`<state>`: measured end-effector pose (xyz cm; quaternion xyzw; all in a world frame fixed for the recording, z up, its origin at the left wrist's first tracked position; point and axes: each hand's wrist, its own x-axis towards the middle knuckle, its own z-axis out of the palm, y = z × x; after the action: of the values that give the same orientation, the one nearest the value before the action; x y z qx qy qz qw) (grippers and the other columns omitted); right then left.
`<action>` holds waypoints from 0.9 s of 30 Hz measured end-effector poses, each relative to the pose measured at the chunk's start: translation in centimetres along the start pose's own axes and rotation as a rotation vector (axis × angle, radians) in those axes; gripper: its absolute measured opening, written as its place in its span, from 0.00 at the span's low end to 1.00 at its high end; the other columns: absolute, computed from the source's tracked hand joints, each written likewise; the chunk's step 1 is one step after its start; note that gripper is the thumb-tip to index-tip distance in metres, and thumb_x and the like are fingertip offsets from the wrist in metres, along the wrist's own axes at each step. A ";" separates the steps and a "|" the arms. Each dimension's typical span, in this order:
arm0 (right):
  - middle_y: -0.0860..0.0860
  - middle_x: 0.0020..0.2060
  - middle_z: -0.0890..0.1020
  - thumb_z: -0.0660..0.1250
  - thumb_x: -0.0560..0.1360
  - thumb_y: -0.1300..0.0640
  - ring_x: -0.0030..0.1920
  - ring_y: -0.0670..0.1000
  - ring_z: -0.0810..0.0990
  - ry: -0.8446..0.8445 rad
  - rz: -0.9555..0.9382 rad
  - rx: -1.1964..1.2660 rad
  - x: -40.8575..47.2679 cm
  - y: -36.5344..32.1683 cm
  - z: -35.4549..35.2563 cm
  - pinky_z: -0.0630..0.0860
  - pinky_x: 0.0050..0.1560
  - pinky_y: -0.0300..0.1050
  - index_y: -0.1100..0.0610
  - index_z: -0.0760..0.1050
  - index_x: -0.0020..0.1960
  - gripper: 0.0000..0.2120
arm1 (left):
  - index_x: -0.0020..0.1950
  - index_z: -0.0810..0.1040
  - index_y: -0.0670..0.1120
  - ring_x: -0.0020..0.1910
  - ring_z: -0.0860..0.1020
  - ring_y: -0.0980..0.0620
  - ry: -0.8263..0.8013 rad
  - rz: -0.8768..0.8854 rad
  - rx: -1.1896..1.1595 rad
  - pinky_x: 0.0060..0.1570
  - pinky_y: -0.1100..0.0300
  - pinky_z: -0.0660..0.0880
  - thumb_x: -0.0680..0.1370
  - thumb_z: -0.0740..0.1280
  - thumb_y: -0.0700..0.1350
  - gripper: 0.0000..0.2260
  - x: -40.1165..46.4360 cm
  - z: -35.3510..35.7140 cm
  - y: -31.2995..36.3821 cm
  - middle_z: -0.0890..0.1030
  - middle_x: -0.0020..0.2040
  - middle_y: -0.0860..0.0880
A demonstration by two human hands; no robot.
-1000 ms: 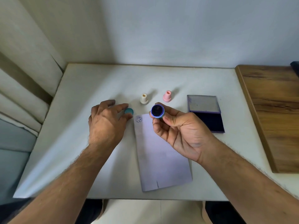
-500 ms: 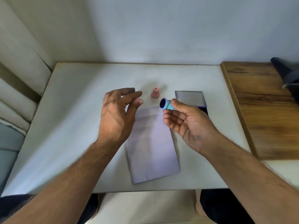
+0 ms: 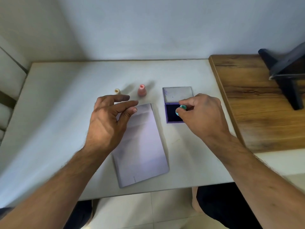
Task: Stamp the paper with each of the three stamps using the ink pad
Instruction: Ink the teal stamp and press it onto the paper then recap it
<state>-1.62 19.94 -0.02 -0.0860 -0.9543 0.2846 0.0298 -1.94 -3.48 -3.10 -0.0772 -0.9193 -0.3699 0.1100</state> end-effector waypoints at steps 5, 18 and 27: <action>0.50 0.47 0.85 0.73 0.72 0.53 0.46 0.49 0.83 -0.022 0.014 -0.032 0.0 -0.1 0.1 0.77 0.47 0.37 0.53 0.82 0.57 0.14 | 0.56 0.84 0.56 0.63 0.71 0.52 -0.001 -0.014 -0.019 0.60 0.63 0.67 0.78 0.66 0.52 0.09 0.0 -0.2 -0.1 0.80 0.57 0.55; 0.50 0.43 0.83 0.76 0.70 0.54 0.46 0.52 0.82 -0.141 0.142 -0.036 0.8 -0.6 -0.3 0.79 0.49 0.44 0.55 0.83 0.49 0.10 | 0.54 0.84 0.55 0.62 0.72 0.52 -0.001 -0.005 -0.004 0.60 0.63 0.66 0.78 0.66 0.52 0.09 -0.2 -0.5 -0.1 0.81 0.57 0.54; 0.58 0.52 0.84 0.69 0.76 0.58 0.51 0.55 0.81 -0.248 0.123 -0.147 1.4 -0.6 -0.4 0.76 0.45 0.39 0.63 0.81 0.52 0.09 | 0.54 0.84 0.55 0.62 0.72 0.53 0.007 -0.022 0.005 0.59 0.70 0.64 0.78 0.67 0.51 0.08 -0.3 -0.7 -0.7 0.81 0.56 0.55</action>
<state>-3.04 19.92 0.59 -0.1101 -0.9618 0.2240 -0.1123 -1.74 -4.52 -3.14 -0.0657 -0.9207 -0.3688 0.1094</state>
